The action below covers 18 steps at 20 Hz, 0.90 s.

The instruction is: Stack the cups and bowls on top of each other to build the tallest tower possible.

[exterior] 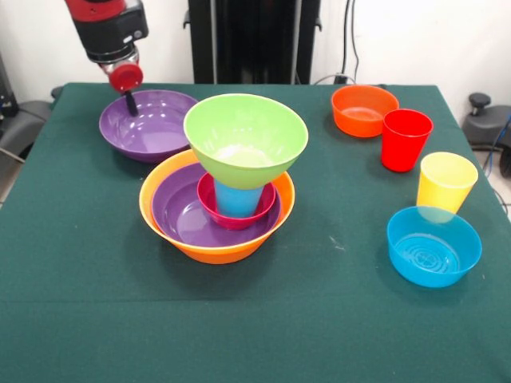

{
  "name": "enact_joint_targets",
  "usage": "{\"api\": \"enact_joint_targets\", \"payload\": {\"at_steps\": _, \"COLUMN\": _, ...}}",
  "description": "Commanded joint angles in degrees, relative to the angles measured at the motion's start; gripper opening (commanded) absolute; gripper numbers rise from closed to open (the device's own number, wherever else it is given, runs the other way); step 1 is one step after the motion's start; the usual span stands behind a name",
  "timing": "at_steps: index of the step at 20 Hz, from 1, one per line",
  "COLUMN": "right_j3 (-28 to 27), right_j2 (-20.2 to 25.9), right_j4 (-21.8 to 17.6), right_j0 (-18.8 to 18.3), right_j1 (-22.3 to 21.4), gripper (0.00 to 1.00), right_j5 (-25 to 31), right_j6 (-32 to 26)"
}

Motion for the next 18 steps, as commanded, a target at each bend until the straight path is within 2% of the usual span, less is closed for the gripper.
{"api": "enact_joint_targets", "payload": {"at_steps": 1, "right_j3": 5.3, "right_j2": 7.9, "right_j4": -0.9, "right_j0": -3.8, "right_j1": -3.2, "gripper": 0.0, "right_j5": -1.5, "right_j6": -1.0}}
{"api": "enact_joint_targets", "payload": {"at_steps": 5, "right_j3": 9.5, "right_j2": 13.2, "right_j4": -2.5, "right_j0": -10.3, "right_j1": -3.3, "gripper": 0.0, "right_j5": -4.5, "right_j6": -2.6}}
{"api": "enact_joint_targets", "payload": {"at_steps": 6, "right_j3": 10.5, "right_j2": 15.2, "right_j4": -3.0, "right_j0": -12.9, "right_j1": -2.3, "gripper": 0.0, "right_j5": -5.3, "right_j6": -3.3}}
{"api": "enact_joint_targets", "payload": {"at_steps": 10, "right_j3": 12.5, "right_j2": 19.7, "right_j4": -5.8, "right_j0": -19.4, "right_j1": -0.7, "gripper": 0.0, "right_j5": -6.6, "right_j6": -5.6}}
{"api": "enact_joint_targets", "payload": {"at_steps": 18, "right_j3": 15.8, "right_j2": 28.4, "right_j4": -11.7, "right_j0": -32.3, "right_j1": 3.5, "gripper": 0.0, "right_j5": -5.0, "right_j6": -9.2}}
